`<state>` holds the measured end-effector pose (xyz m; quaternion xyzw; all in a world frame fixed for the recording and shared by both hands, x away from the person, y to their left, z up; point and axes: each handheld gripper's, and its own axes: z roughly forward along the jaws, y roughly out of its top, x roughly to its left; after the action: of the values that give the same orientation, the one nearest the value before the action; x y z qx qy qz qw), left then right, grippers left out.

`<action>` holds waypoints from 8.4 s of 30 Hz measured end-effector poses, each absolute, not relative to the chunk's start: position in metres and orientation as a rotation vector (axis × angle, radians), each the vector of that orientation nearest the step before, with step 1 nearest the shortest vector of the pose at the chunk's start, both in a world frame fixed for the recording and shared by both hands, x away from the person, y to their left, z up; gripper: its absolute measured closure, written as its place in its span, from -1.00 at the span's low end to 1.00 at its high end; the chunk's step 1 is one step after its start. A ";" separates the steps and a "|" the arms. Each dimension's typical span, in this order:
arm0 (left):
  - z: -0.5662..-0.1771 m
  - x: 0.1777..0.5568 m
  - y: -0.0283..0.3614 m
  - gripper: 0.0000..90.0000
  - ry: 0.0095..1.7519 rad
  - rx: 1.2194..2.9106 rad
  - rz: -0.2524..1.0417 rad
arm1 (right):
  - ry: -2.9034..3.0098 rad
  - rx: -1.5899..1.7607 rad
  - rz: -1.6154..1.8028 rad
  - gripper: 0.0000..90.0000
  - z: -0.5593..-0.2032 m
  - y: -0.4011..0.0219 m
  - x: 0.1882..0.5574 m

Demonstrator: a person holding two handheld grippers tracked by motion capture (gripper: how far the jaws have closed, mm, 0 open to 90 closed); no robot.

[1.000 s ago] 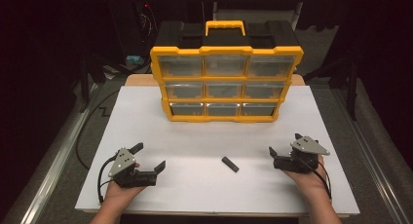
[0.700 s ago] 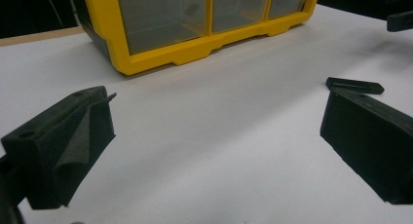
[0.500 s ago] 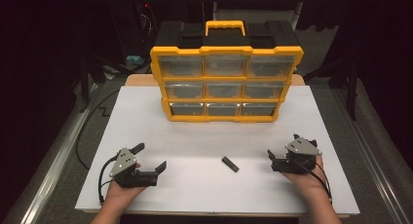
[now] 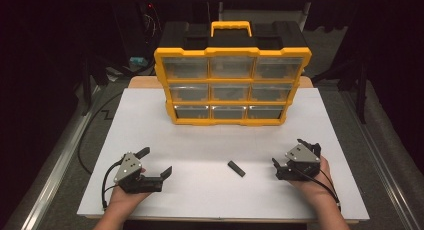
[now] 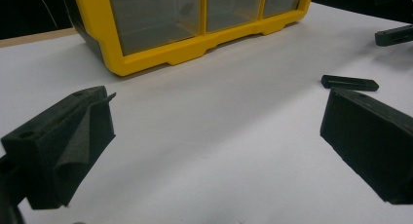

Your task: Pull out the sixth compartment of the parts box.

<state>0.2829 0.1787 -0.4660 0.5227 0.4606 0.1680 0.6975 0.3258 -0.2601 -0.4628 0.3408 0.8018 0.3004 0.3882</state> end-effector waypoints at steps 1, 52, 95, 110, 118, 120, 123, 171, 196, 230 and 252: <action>-0.466 0.283 0.178 -0.99 1.026 1.167 0.374 | 2.045 0.860 0.767 -1.00 -0.463 -0.260 0.326; -0.466 0.282 0.179 -0.99 1.018 1.157 0.353 | 2.012 0.350 0.288 -0.99 -0.462 -0.218 0.305; -0.468 0.283 0.178 -0.99 1.001 1.161 0.369 | 1.928 0.145 0.120 -0.58 -0.470 -0.193 0.302; -0.467 0.281 0.176 -0.99 0.977 1.148 0.339 | 1.917 0.136 0.094 -0.43 -0.473 -0.176 0.314; -0.468 0.280 0.175 -0.99 0.967 1.171 0.347 | 1.870 0.146 0.101 -0.40 -0.464 -0.169 0.323; -0.468 0.280 0.174 -0.99 0.966 1.170 0.347 | 1.866 0.152 0.107 -0.40 -0.463 -0.168 0.323; -0.468 0.280 0.173 -0.99 0.962 1.176 0.350 | 1.854 0.148 0.110 -0.39 -0.458 -0.164 0.325; -0.466 0.278 0.170 -0.99 0.955 1.173 0.302 | 1.701 0.185 0.095 0.06 -0.387 -0.161 0.367; -0.463 0.281 0.170 -0.99 0.963 1.147 0.290 | 1.668 0.170 0.007 0.35 -0.363 -0.160 0.410; -0.464 0.280 0.169 -0.99 0.956 1.160 0.283 | 1.635 0.107 -0.119 0.74 -0.361 -0.158 0.415; -0.464 0.280 0.170 -0.99 0.957 1.155 0.280 | 1.645 0.097 -0.106 0.75 -0.360 -0.161 0.389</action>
<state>0.2800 0.1697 -0.4637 0.5230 0.4334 0.1270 0.7228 0.3885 -0.1614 -0.3599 0.0430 0.7321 -0.0473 0.6782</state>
